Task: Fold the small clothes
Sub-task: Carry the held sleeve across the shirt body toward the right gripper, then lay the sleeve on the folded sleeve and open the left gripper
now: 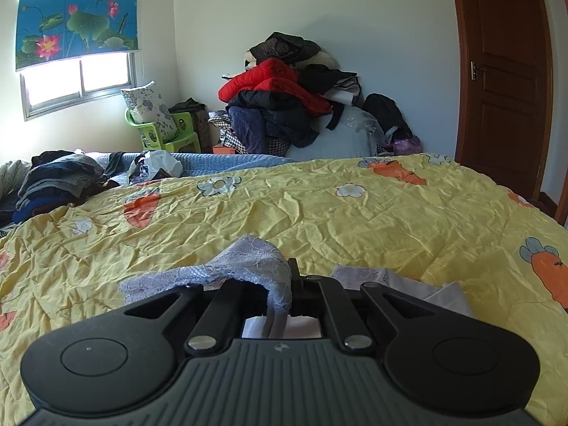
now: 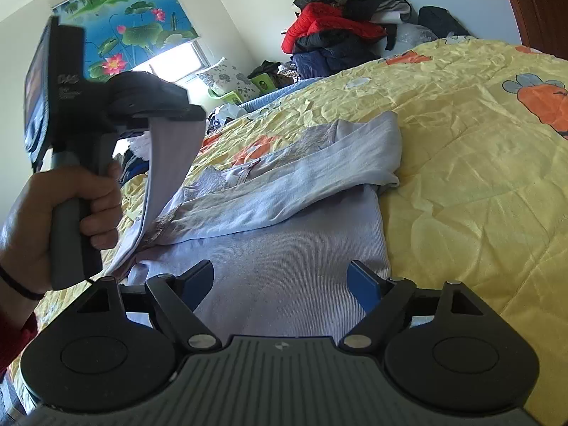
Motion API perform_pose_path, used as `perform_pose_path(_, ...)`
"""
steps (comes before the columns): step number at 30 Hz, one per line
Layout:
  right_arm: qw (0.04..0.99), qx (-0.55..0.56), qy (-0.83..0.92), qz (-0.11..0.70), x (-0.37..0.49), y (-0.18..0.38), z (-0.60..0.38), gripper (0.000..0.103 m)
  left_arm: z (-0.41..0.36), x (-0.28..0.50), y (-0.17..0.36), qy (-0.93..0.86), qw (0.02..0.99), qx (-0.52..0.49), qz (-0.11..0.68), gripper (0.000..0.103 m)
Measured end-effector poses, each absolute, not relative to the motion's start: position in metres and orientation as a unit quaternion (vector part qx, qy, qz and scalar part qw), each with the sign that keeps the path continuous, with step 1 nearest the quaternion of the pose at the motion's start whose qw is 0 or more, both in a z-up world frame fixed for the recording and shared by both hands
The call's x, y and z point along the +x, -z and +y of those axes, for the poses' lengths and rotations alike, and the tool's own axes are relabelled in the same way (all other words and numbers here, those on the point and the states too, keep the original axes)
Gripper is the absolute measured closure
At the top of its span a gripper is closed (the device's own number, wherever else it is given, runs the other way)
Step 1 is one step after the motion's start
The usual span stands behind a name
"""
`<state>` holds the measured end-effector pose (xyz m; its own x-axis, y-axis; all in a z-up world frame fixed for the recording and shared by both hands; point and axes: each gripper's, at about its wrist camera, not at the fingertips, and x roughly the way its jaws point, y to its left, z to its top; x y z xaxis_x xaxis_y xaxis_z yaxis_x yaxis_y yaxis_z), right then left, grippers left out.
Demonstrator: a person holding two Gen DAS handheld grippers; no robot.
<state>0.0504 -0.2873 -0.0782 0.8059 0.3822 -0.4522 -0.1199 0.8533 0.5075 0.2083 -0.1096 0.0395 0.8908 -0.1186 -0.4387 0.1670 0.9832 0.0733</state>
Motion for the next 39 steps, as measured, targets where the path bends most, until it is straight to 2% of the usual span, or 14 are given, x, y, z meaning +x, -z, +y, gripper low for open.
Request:
perform_pose_path(20, 0.921, 0.235, -0.153, 0.271, 0.047, 0.081, -0.286, 0.011, -0.172, 0.209, -0.016, 0.143, 0.955, 0.095, 0.241, 0.098)
perform_pose_path(22, 0.92, 0.238, -0.151, 0.271, 0.047, 0.082, -0.287, 0.007, -0.177, 0.213, -0.011, 0.152, 0.951, 0.093, 0.255, 0.098)
perform_pose_path(39, 0.92, 0.239, -0.153, 0.271, 0.047, 0.082, -0.285, 0.006, -0.208, 0.226, 0.009, 0.212, 0.911, 0.155, 0.319, 0.095)
